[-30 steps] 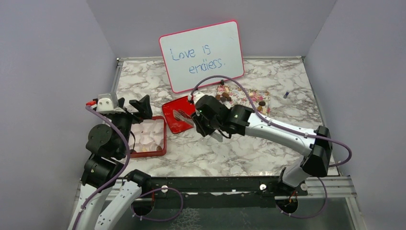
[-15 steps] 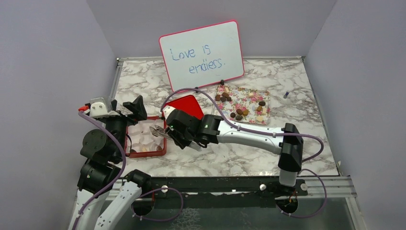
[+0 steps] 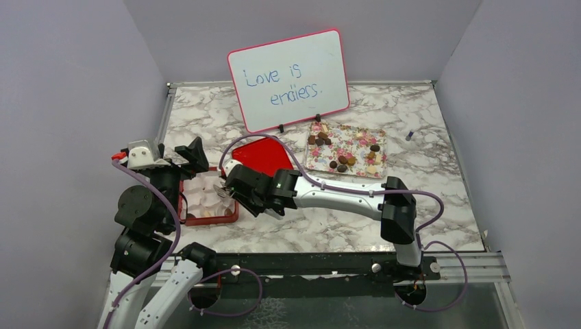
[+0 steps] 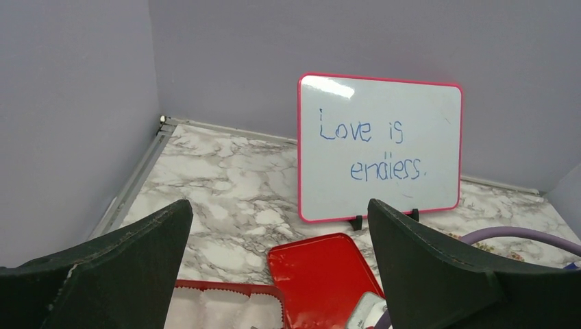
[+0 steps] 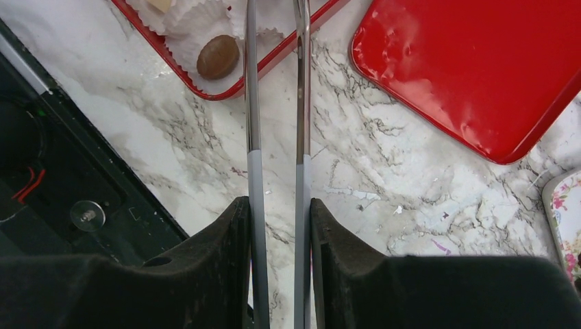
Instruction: Pack the chocolate
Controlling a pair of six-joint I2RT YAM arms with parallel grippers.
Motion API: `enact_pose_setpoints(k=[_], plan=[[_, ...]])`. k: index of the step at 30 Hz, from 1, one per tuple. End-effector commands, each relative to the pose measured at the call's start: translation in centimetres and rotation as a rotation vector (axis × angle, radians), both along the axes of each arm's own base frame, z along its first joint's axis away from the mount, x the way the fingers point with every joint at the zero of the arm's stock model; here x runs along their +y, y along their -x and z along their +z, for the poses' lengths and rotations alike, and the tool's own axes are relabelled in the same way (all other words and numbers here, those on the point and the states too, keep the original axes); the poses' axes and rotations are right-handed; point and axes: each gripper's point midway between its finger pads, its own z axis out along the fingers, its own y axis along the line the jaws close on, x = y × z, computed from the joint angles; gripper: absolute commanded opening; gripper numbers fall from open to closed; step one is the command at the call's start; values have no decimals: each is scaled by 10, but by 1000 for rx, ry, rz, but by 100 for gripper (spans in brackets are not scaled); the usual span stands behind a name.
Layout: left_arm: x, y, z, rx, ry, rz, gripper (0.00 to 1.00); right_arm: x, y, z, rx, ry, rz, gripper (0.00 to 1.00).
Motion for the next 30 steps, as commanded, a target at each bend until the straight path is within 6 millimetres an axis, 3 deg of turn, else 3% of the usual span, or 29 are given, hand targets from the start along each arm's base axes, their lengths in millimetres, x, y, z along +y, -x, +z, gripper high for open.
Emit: enact_pose_setpoints(k=[1,22,30], plan=[[5,3,2,-11,-11,23,99,-2,-9,7,-58,26,-28,32],[2,0,-1,-3,-16,13,99,-4,-10,15,-91,48,-31,42],[-8,-10,-15,29,-23,-20,99,-3,-4,44,-83,-61,-29,42]])
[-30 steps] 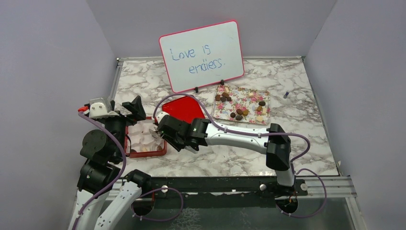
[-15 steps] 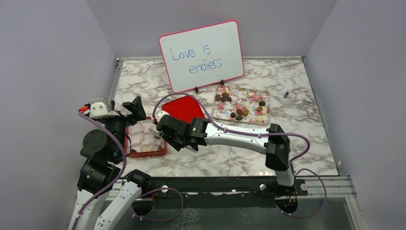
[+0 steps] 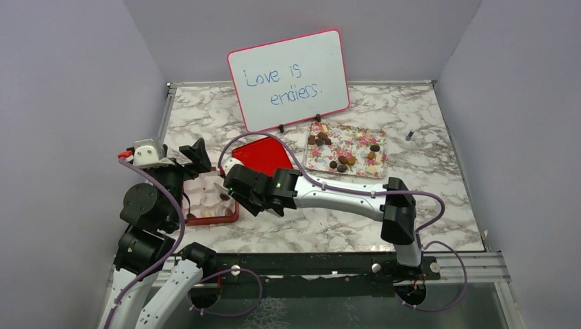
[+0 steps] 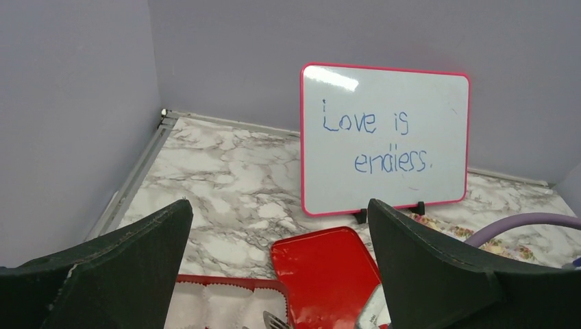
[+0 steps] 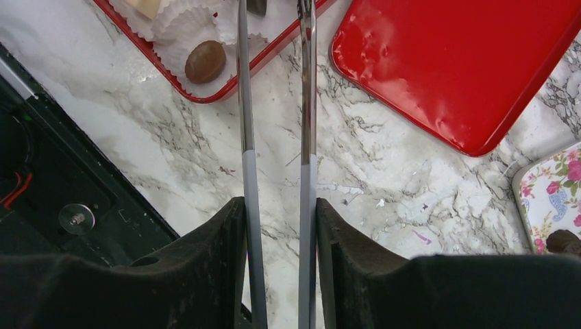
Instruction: Pack the chocolate
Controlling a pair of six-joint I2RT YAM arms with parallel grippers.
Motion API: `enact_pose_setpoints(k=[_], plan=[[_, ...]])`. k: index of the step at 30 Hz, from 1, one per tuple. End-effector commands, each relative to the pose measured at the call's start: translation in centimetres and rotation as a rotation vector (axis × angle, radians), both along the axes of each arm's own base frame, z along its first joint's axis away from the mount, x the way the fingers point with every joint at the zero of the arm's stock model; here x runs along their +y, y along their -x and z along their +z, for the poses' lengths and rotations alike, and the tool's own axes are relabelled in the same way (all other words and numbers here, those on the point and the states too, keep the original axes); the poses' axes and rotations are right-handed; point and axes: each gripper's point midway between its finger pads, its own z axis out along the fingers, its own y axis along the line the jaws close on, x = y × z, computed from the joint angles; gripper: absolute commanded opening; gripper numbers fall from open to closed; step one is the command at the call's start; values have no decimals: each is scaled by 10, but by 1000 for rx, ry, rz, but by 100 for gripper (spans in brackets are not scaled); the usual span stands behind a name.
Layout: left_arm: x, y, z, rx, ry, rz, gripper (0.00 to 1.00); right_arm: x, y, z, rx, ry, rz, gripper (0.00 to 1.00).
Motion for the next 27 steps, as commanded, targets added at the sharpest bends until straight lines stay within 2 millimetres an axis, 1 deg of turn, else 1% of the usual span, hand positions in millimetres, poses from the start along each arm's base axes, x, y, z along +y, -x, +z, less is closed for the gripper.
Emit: enact_pose_setpoints(k=[1,3,6,12,15,19,23,27], plan=[[-9,-8,-11,22,-11,-30,99,0,2,39,-38,-104,-4,41],[-13,-10,-16,34,-9,-46,99,-9,-1,46,-59,-108,-30,41],[-20,-14,-26,57,-6,-71,99,-26,-8,55,-108,-103,-83,39],[-34,-18,-35,82,-3,-140,99,-70,-28,65,-149,-89,-183,39],[-48,-22,-43,102,-15,-205,99,-97,-47,63,-143,-83,-251,39],[-64,-33,-67,173,-48,-261,99,-135,-70,60,-142,-60,-343,39],[-74,-42,-94,252,-68,-293,99,-178,-96,48,-119,-33,-449,39],[-79,-48,-113,309,-79,-302,99,-211,-112,36,-100,-17,-521,39]])
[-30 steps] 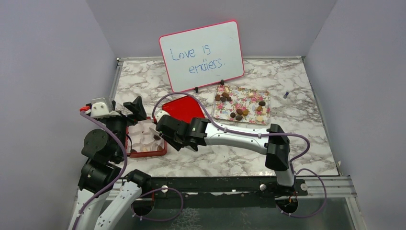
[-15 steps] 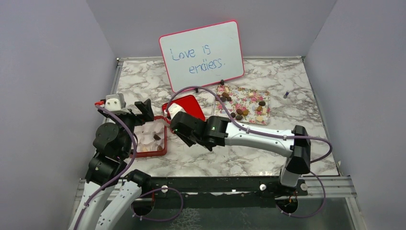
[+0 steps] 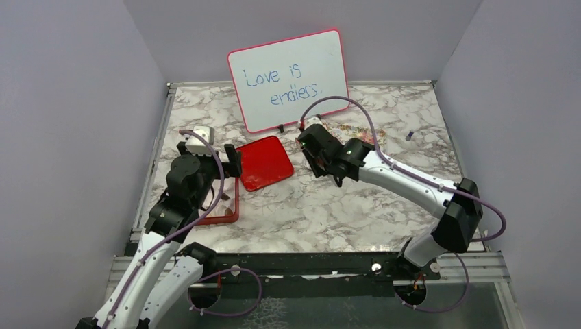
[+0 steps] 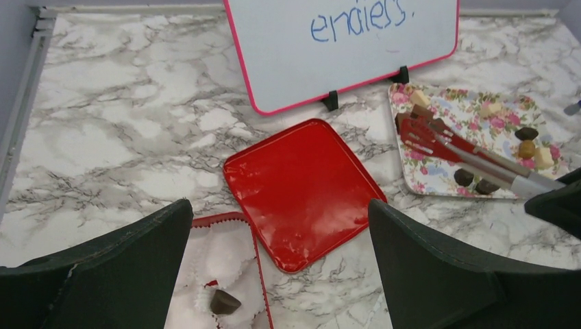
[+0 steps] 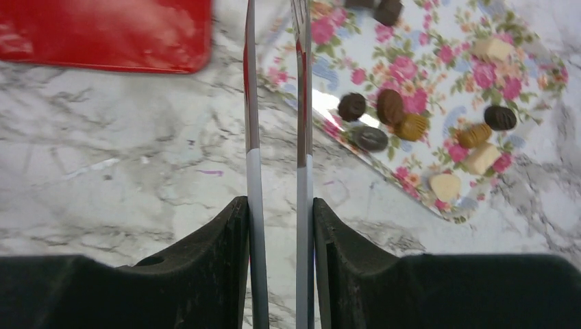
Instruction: Pack the chocolate
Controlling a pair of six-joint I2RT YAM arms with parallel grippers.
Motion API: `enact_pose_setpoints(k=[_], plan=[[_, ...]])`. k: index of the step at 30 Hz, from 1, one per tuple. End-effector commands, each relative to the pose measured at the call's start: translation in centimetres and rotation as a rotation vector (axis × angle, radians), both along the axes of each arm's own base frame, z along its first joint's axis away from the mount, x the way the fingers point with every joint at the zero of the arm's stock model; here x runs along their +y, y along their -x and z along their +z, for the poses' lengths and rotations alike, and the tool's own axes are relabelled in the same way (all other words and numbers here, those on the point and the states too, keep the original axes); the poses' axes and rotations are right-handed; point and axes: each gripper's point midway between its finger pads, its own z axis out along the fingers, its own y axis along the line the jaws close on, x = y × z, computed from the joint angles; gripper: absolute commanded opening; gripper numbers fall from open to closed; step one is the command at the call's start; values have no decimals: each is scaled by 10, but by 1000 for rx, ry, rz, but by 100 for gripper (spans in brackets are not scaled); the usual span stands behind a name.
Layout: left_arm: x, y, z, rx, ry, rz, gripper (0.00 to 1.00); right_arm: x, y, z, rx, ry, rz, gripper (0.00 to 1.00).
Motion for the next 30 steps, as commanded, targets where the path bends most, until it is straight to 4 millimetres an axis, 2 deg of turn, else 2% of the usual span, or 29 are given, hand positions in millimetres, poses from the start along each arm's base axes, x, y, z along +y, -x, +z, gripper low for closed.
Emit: enact_pose_setpoints(k=[1,5,8,17,30], plan=[[-13,-4,-16,40,0,-55,99,-33,-16,2,-12,-25,-88,39],[-15,-7,-24,59,-13,-59,99,-58,-31,-12,19,-11,-145,40],[-15,-7,-26,61,-20,-60,99,-66,-39,-19,37,-25,-160,40],[-13,-7,-26,54,-28,-52,99,-63,-54,-36,55,-13,-154,40],[-13,-7,-25,48,-31,-54,99,-65,-63,-49,58,30,-162,43]])
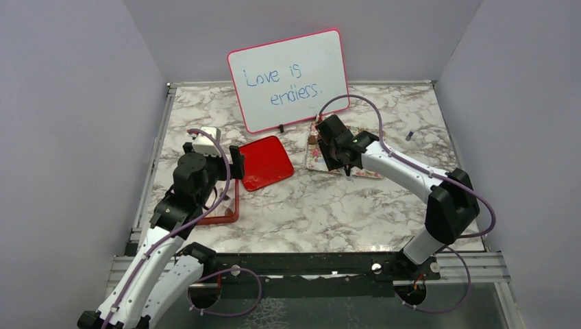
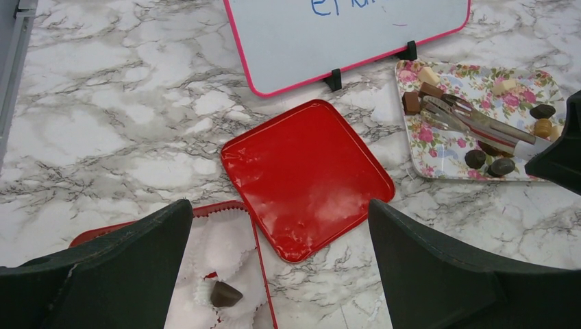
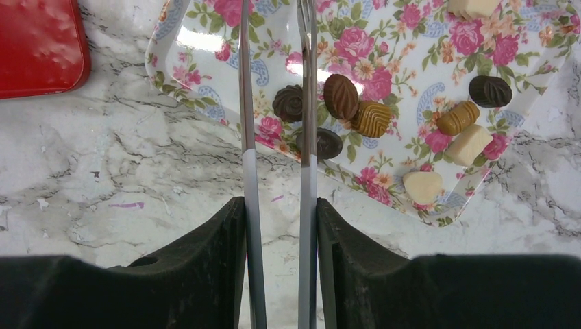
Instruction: Pack the chocolate
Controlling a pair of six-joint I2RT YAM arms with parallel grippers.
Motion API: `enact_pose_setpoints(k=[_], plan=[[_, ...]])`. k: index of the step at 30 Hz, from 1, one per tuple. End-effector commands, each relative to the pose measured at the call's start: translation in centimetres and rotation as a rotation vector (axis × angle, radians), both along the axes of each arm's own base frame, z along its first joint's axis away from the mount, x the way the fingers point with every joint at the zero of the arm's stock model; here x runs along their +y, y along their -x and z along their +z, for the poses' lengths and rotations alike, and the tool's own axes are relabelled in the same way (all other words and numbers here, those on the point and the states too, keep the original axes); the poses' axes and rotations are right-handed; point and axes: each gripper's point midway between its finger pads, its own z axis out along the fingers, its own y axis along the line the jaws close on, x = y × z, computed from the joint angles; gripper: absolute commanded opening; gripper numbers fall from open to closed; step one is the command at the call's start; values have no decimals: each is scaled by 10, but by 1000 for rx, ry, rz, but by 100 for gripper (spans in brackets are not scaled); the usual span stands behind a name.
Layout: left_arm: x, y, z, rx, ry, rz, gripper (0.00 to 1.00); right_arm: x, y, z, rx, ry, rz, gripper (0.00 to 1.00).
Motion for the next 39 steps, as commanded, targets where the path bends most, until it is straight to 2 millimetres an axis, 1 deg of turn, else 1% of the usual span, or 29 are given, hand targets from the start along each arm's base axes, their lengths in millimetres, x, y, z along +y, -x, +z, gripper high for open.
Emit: enact_pose_setpoints(k=[1,14,19,30,35,39], plan=[[-4,0,8,-38,11,-23,99,8,-16,6,-44,-15,6,43],[-6,0,12,-44,20,-27,99,8,-27,-1,-41,16,3,43],[-5,0,12,-44,21,-25,99,9,-29,-1,-42,14,7,46],[-6,0,14,-47,31,-24,99,11,-38,1,-62,-2,20,46],[-5,1,14,-49,35,-23,99,13,-40,1,-60,-3,34,45],[-5,1,15,-51,35,-23,99,12,-39,1,-57,-1,37,41]])
